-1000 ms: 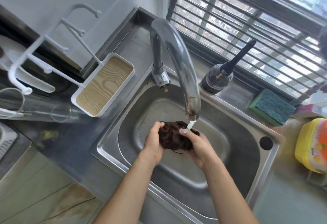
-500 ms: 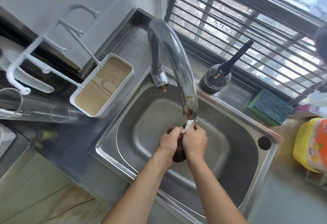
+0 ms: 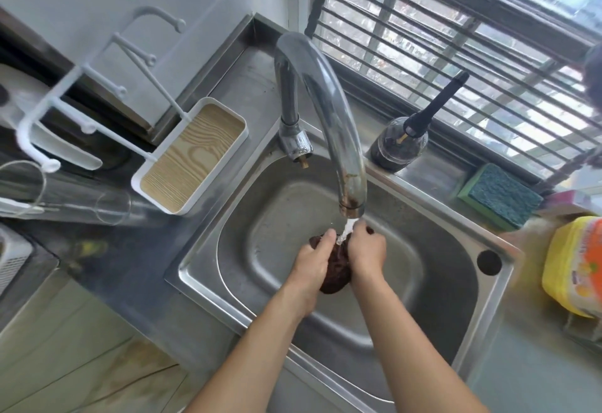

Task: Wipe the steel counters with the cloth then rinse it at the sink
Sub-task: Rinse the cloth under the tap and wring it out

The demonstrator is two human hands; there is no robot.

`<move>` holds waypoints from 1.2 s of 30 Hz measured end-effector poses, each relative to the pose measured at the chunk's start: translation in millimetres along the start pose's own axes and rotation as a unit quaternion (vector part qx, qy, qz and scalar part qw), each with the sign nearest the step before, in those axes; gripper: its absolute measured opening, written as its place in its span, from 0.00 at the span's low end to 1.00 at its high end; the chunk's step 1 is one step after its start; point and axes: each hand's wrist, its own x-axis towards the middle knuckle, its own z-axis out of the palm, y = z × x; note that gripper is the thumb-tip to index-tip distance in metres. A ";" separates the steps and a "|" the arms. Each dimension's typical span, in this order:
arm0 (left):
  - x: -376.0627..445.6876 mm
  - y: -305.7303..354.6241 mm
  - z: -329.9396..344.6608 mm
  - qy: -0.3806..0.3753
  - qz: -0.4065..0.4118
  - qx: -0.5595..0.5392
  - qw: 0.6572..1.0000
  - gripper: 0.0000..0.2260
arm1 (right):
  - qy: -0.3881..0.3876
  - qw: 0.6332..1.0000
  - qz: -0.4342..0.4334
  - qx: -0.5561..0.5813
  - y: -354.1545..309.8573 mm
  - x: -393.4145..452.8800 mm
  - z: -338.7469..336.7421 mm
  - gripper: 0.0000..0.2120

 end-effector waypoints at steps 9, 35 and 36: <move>5.3 2.3 -29.5 -0.118 -0.128 0.005 0.985 0.26 | -0.173 0.970 -0.087 0.147 7.3 2.5 -27.6 0.05; 10.4 27.1 -5.1 0.112 0.014 0.029 0.993 0.22 | -0.032 0.960 -0.274 -0.049 32.1 -70.5 -0.4 0.23; 5.5 27.2 -2.6 0.102 0.022 0.016 0.994 0.19 | -0.011 0.966 -0.255 -0.052 28.8 -63.5 2.7 0.23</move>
